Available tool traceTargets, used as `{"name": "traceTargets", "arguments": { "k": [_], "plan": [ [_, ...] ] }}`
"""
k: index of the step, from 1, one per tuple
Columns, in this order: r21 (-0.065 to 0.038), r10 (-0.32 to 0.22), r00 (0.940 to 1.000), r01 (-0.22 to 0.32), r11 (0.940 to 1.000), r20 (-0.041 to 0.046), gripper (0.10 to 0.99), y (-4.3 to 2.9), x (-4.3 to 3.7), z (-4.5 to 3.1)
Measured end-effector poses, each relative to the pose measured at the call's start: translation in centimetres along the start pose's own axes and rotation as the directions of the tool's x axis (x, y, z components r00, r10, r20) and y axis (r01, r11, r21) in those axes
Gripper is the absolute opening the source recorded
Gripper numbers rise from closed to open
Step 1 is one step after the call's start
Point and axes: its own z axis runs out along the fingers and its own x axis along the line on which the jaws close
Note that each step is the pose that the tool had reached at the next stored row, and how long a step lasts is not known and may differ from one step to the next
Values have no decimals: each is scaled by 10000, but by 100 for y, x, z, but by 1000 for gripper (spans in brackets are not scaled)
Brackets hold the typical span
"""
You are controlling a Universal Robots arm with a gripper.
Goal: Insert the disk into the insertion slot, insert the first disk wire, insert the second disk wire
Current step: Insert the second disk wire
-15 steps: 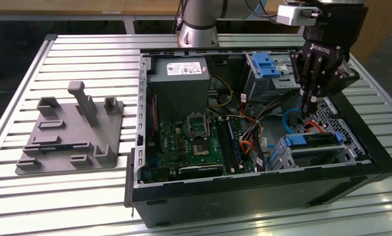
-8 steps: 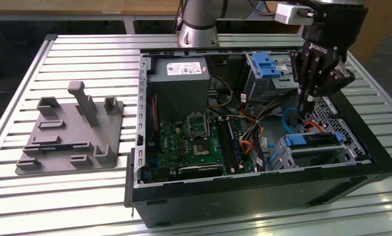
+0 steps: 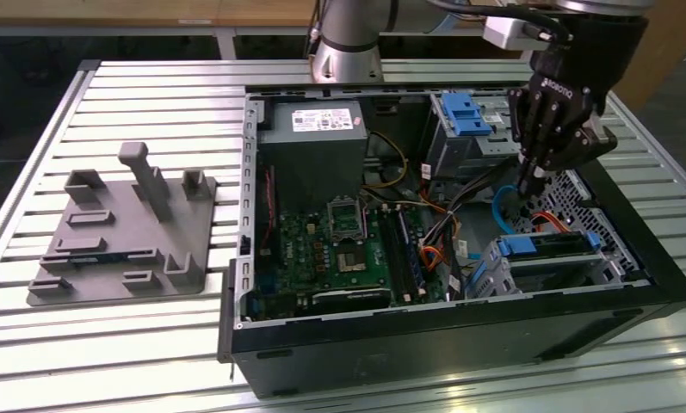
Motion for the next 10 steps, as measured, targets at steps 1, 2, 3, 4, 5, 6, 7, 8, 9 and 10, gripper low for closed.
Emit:
{"name": "traceTargets", "arguments": {
  "k": [1,2,3,4,5,6,7,8,9,10],
  "plan": [
    [5,0,10000,0,10000,86,161,0,8,2],
    [8,2,9999,-2,10000,150,161,0,15,4],
    [6,13,9998,-13,10000,174,161,-4,16,3],
    [-2,48,9998,-48,10000,184,161,-4,16,3],
    [-11,86,9998,-86,10000,196,161,-5,16,3],
    [-16,109,9997,-108,9999,208,161,-10,17,4],
    [-18,120,9997,-120,9999,229,161,-20,18,4],
    [-19,125,9996,-124,9999,246,161,-33,18,4],
    [-22,128,9996,-127,9999,252,161,-48,19,3],
    [-25,134,9996,-133,9999,256,161,-61,20,3]
  ]
}}
